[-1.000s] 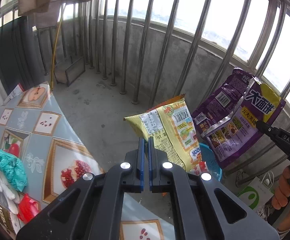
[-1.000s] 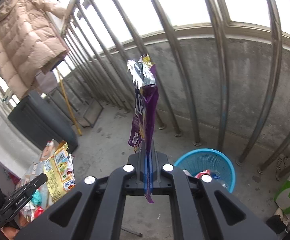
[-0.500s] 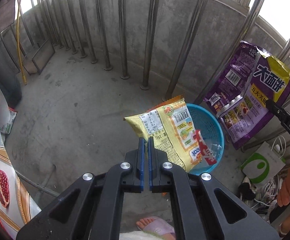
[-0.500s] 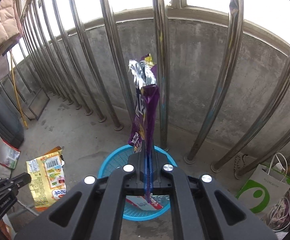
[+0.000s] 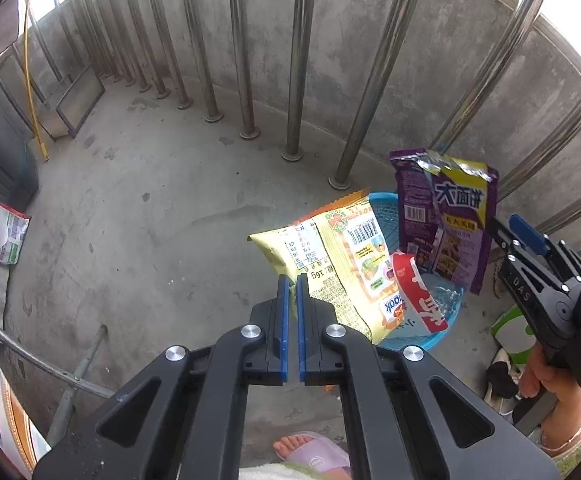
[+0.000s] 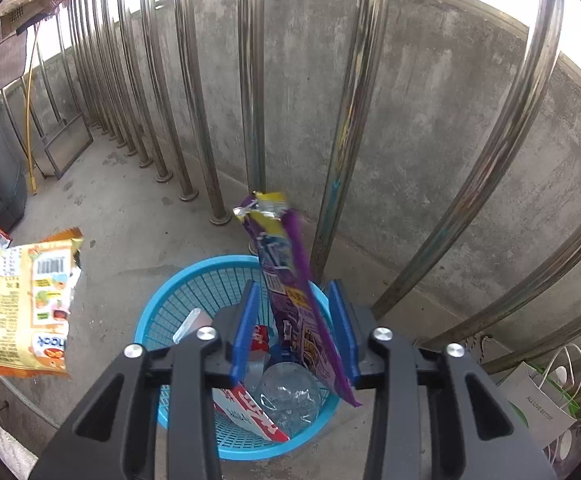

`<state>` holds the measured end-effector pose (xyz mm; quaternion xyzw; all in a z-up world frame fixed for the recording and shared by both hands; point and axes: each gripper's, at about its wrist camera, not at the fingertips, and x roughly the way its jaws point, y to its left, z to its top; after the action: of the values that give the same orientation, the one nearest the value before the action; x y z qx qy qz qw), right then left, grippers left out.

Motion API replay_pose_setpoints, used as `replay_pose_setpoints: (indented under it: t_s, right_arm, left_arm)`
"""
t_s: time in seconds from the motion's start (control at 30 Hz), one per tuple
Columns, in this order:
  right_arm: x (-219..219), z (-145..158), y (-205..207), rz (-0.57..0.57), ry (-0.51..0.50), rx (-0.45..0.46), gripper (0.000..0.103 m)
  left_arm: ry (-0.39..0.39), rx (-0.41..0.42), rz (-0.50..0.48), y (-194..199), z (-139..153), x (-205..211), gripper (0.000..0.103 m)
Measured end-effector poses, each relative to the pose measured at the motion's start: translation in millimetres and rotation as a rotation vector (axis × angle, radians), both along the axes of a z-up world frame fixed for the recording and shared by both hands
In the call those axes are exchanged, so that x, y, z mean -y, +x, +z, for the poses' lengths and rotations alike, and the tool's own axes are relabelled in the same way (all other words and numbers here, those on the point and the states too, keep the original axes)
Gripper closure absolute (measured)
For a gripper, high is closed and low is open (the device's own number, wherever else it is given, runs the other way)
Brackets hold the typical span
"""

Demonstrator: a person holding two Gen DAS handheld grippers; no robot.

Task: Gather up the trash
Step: 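Open both tools over the wastebasket to drop both bags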

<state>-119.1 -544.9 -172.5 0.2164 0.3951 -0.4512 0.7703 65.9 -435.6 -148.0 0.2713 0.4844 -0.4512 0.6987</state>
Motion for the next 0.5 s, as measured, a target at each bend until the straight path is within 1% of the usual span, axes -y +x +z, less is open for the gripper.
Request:
replay_pose_setpoints:
  t_s: [0.13, 0.27, 0.37, 0.43, 0.47, 0.5]
  right_arm:
    - [2.5, 4.1, -5.6, -0.011, 0.027, 0.056, 0.063]
    - [11.3, 12.2, -19.0, -0.063, 0.073, 0.156, 0.063]
    - [17.2, 17.0, -26.9, -0.106, 0.100, 0.205, 0.063]
    - [20.9, 19.7, -31.4, -0.127, 0.111, 0.230, 0.063]
    - [22.1, 21.0, -32.8, -0.133, 0.115, 0.241, 0.063]
    - [23.2, 21.7, -33.3, -0.137, 0.118, 0.246, 0.063]
  left_arm:
    - [0.056, -0.027, -0.024, -5.3, -20.9, 18.9, 0.101]
    - [0.115, -0.056, -0.030, -9.9, -44.4, 35.8, 0.101]
    - [0.146, -0.077, -0.017, -9.9, -60.9, 47.9, 0.100]
    - [0.162, -0.110, -0.008, -9.0, -72.0, 54.8, 0.099]
    - [0.174, -0.140, -0.010, -8.4, -78.0, 57.1, 0.099]
    - [0.179, -0.178, -0.016, -8.5, -82.1, 58.1, 0.093]
